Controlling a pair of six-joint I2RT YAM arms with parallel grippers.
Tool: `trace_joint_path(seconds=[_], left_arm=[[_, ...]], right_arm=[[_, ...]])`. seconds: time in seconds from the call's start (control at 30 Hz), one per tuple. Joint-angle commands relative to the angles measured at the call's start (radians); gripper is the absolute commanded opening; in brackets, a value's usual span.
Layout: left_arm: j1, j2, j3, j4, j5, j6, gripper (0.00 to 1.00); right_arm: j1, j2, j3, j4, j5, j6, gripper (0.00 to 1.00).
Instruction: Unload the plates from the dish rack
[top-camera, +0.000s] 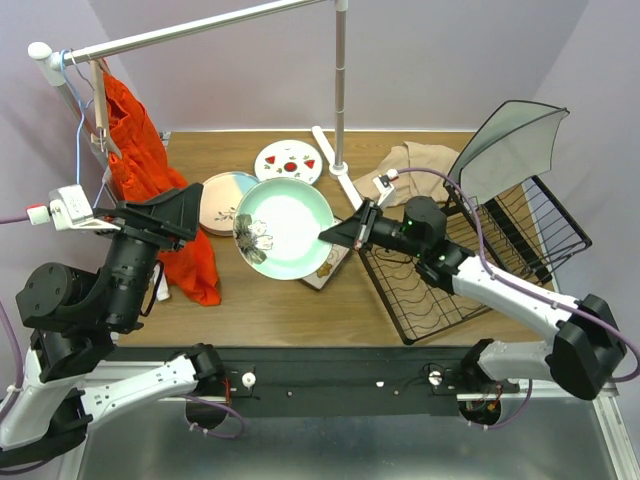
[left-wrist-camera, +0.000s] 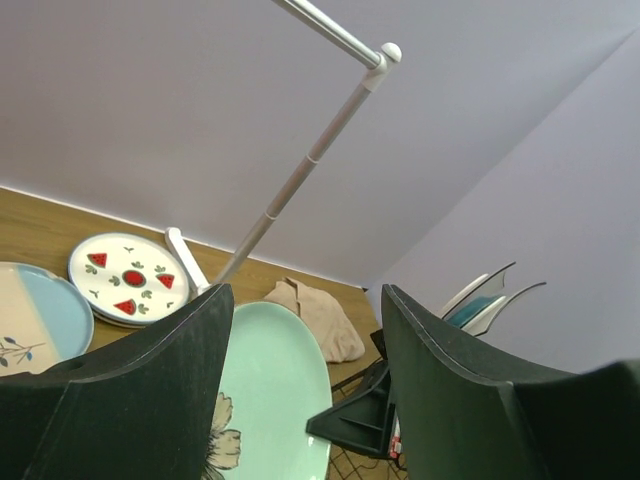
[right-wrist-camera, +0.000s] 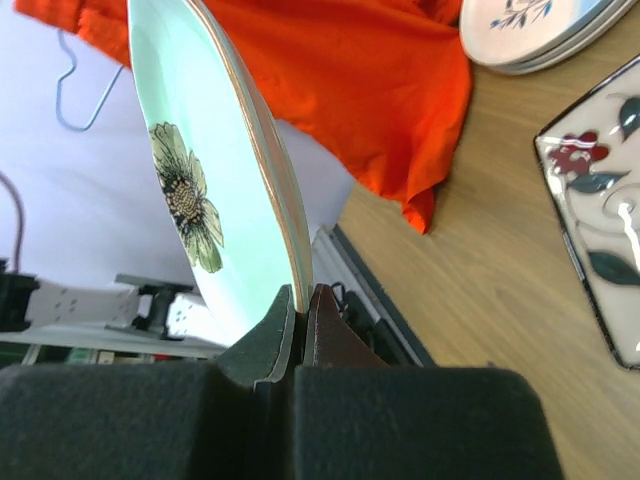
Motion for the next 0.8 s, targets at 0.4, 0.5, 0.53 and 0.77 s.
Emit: trace_joint_path(seconds=[0.4,0.5,0.53,0.77], left_arm=[[0.002,0.01,0.003,-0.026,-0.016,0.092,0.7],[0.002,0.007,-0.015,-0.033,-0.016,0.092,0.7],[0.004,0.005,-0.022,-0.031,-0.012,0.09,0.7],[0.002,-0.014,-0.104,-0.022,0.005,0.084,0.7]], right_arm=[[0.024,0.674,0.911,-0.134,0.224,-0.179,0.01],[0.029,0.857,1.129,-0.157,0.268,-0.203,0.01],[0.029,0.901,1.178,-0.162,0.282,-0.208,0.01],[0.03,1.337,1.668,-0.174,0.443,-0.237,0.01]])
